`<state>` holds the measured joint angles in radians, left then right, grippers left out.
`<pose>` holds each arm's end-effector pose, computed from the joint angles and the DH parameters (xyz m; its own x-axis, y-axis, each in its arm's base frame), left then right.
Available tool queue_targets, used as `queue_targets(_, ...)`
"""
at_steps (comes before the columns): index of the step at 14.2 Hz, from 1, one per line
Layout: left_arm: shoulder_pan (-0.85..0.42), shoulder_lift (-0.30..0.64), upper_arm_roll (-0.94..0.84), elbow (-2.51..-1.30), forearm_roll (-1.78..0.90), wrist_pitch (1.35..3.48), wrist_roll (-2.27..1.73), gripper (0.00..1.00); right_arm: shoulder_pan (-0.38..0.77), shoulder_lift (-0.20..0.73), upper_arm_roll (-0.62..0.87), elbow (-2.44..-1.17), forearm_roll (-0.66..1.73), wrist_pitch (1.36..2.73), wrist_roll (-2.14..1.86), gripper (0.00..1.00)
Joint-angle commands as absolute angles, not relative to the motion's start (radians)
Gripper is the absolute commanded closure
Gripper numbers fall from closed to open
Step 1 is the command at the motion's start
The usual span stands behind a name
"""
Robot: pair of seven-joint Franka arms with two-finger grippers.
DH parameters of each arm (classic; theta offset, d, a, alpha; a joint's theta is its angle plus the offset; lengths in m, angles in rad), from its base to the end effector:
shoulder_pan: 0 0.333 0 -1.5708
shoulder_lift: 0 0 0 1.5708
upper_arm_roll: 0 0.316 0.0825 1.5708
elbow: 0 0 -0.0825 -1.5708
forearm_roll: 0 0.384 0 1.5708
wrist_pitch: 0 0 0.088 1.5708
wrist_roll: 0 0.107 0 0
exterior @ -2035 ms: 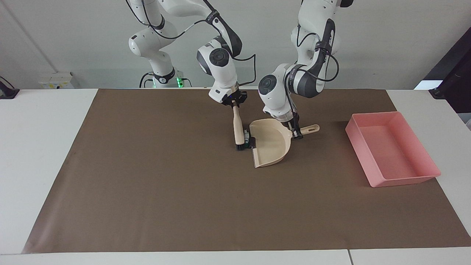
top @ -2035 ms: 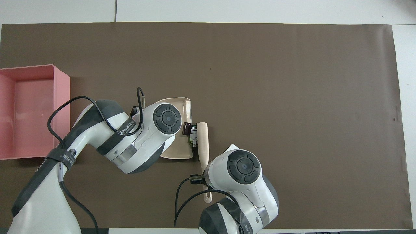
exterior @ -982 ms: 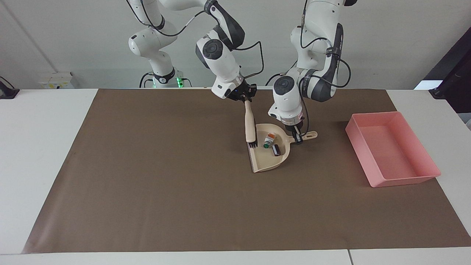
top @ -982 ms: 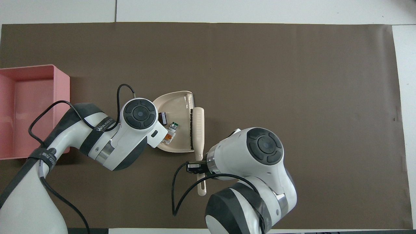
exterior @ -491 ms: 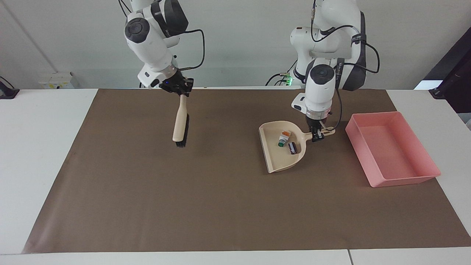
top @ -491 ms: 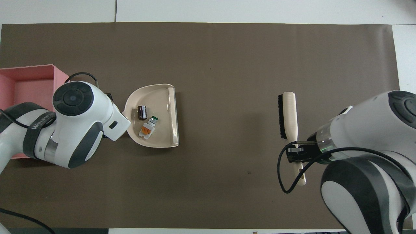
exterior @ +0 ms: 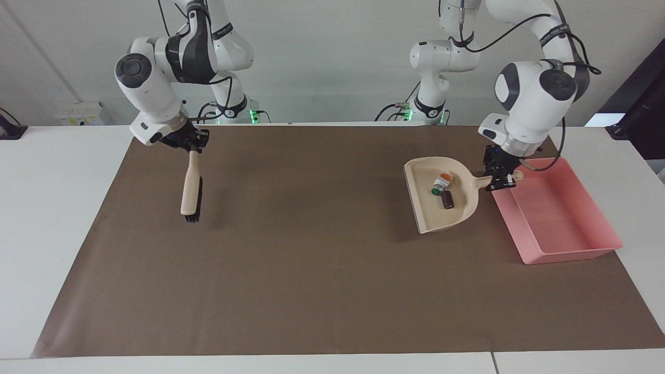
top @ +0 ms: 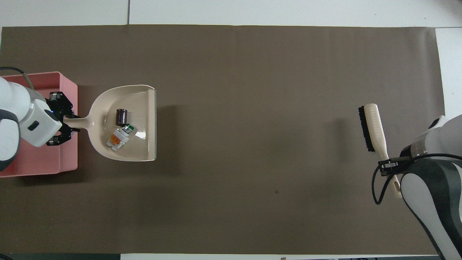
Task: Clean e-waste and dump in bin
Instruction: 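Carry the dustpan to the bin with the left gripper while the right gripper returns, then tip the dustpan over the pink bin with the left gripper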
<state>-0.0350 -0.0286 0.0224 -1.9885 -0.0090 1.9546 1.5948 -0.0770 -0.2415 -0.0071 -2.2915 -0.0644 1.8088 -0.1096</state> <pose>0.5474 -0.0074 0.4744 -0.0332 -0.9994 0.0091 -0.9994 0.0332 0.0051 0.4413 -0.0426 0.4309 0.9688 0.0436 -0.2439 0.0522 -0.9982 0.0289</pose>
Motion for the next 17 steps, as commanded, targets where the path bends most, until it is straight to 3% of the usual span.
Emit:
queue_targets(1,0.107,0.015,0.014,-1.867,-0.113,1.864,1.757,1.00,-0.176,-0.256,0.011,-2.379,-0.087,1.940,-0.196,1.00)
queue_targets(4,0.245,0.081,0.015,-1.725,-0.225,1.764,1.854,1.00,-0.238,-0.195,0.011,-2.424,-0.087,2.113,-0.238,1.00)
queue_targets(7,0.349,0.090,0.018,-1.701,-0.232,1.753,1.929,1.00,-0.235,-0.166,0.012,-2.448,-0.086,2.181,-0.225,1.00)
queue_targets(12,0.400,0.198,0.104,-1.559,-0.170,1.761,2.065,1.00,-0.239,-0.143,0.012,-2.457,-0.071,2.200,-0.186,0.99)
queue_targets(14,0.403,0.210,0.109,-1.554,-0.091,1.798,2.092,1.00,-0.239,-0.141,0.012,-2.459,-0.071,2.200,-0.184,0.95)
queue_targets(15,0.399,0.210,0.109,-1.555,-0.034,1.836,2.092,1.00,-0.239,-0.141,0.012,-2.457,-0.071,2.197,-0.186,0.82)
queue_targets(16,0.393,0.210,0.109,-1.558,0.025,1.859,2.091,1.00,-0.239,-0.141,0.012,-2.457,-0.071,2.192,-0.186,0.50)
queue_targets(17,0.387,0.210,0.109,-1.560,0.070,1.873,2.085,1.00,-0.239,-0.141,0.012,-2.453,-0.071,2.186,-0.193,0.03)
